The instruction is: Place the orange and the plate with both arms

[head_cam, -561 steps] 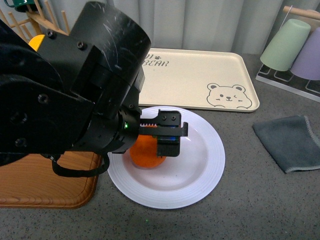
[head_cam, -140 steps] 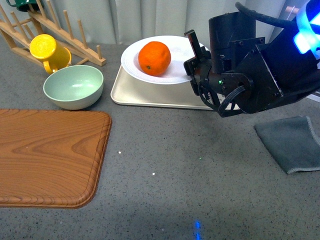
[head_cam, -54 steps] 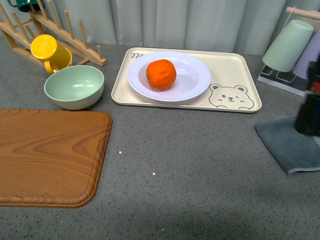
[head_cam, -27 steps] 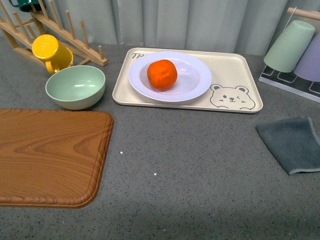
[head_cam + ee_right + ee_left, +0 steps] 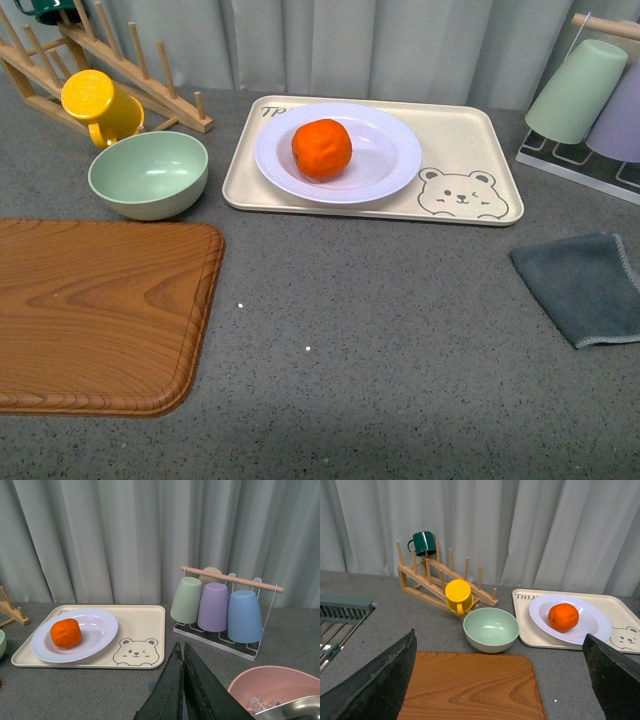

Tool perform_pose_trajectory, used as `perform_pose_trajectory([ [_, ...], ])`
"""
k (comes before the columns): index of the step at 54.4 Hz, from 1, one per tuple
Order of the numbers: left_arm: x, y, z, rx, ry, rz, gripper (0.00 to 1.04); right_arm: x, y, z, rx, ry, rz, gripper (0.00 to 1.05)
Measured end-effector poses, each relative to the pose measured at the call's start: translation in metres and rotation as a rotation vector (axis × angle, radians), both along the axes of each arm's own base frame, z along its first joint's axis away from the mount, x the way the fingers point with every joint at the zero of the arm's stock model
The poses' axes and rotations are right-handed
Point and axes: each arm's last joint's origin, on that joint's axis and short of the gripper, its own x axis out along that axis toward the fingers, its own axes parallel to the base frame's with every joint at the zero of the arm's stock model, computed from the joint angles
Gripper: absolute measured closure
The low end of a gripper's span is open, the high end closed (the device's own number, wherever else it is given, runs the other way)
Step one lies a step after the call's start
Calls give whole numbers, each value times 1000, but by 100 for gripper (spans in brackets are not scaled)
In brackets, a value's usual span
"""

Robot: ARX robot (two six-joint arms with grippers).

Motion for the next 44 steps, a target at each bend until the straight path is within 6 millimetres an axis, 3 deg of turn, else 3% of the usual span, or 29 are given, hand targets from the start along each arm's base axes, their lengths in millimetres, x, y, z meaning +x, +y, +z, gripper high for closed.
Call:
perform_pose_trajectory([
  [12,0,0,0,0,0,2,6,-7,-12,-3,-1,25,-9,104],
  [44,0,0,0,0,0,0,6,-13,-12,-3,-2,5,-4,104],
])
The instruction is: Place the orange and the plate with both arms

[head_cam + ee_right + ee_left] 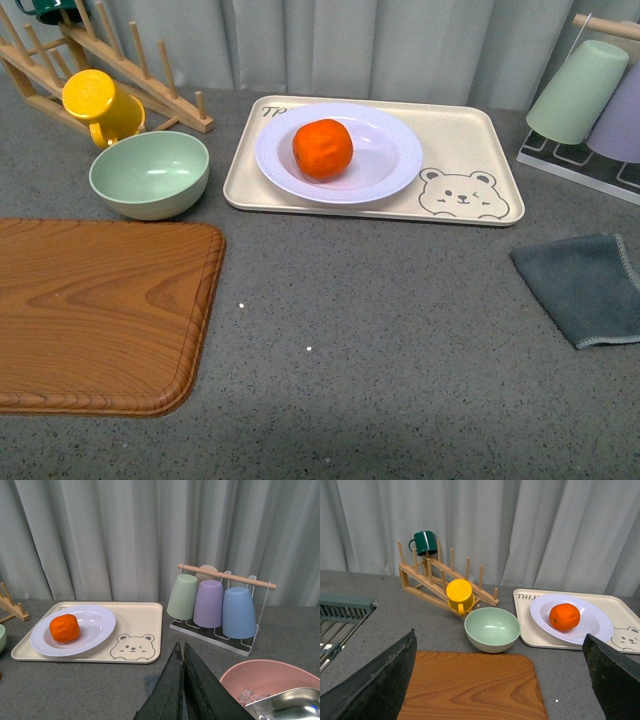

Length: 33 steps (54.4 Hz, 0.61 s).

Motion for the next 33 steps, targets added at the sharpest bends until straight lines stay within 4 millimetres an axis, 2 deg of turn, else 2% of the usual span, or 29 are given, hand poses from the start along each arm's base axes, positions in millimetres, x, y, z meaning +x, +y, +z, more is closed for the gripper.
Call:
perform_pose_trajectory([
  [10,0,0,0,0,0,0,6,0,0,0,0,0,0,104],
  [13,0,0,0,0,0,0,6,0,0,0,-2,0,0,99],
  [24,0,0,0,0,0,0,6,0,0,0,-2,0,0,65],
  [33,0,0,0,0,0,0,6,0,0,0,-2,0,0,30],
])
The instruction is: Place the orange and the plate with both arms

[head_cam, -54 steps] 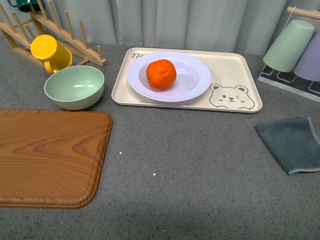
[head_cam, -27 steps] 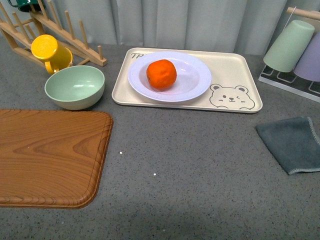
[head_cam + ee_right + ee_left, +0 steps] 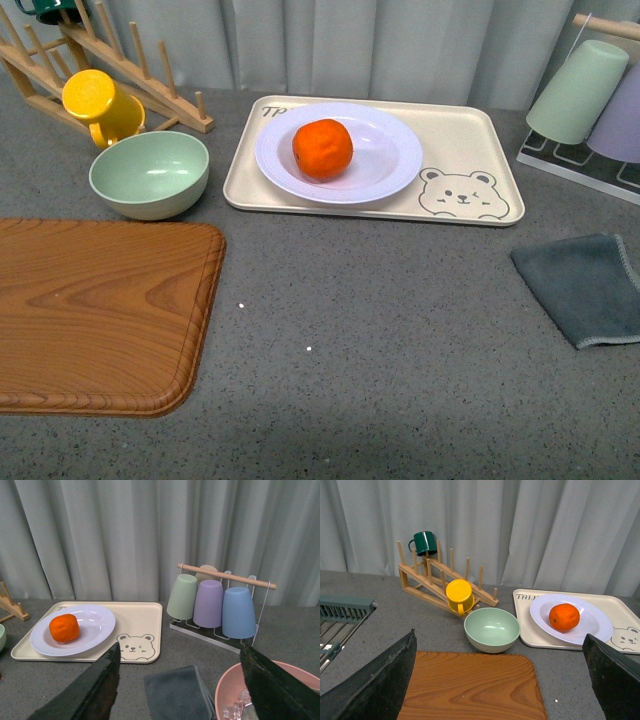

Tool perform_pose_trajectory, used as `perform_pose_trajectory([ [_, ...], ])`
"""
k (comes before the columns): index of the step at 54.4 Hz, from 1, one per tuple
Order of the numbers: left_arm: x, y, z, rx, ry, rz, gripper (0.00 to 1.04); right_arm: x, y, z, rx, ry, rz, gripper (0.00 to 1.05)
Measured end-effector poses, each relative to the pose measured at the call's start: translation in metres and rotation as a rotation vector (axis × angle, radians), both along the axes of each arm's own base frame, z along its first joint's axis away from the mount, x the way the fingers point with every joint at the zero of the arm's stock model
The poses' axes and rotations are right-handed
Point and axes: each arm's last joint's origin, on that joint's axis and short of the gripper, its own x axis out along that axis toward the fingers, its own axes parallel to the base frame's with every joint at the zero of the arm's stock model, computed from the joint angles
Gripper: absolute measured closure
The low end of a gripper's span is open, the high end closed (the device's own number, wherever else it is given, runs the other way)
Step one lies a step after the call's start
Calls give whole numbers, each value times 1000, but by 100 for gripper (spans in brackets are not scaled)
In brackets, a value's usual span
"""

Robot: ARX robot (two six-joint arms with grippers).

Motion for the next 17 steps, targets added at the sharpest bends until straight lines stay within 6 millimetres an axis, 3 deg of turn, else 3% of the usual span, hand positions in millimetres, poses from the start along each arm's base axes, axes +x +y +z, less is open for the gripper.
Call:
perform_pose_trajectory([
  [6,0,0,0,0,0,0,6,0,0,0,0,0,0,8],
  [17,0,0,0,0,0,0,6,0,0,0,1,0,0,9],
])
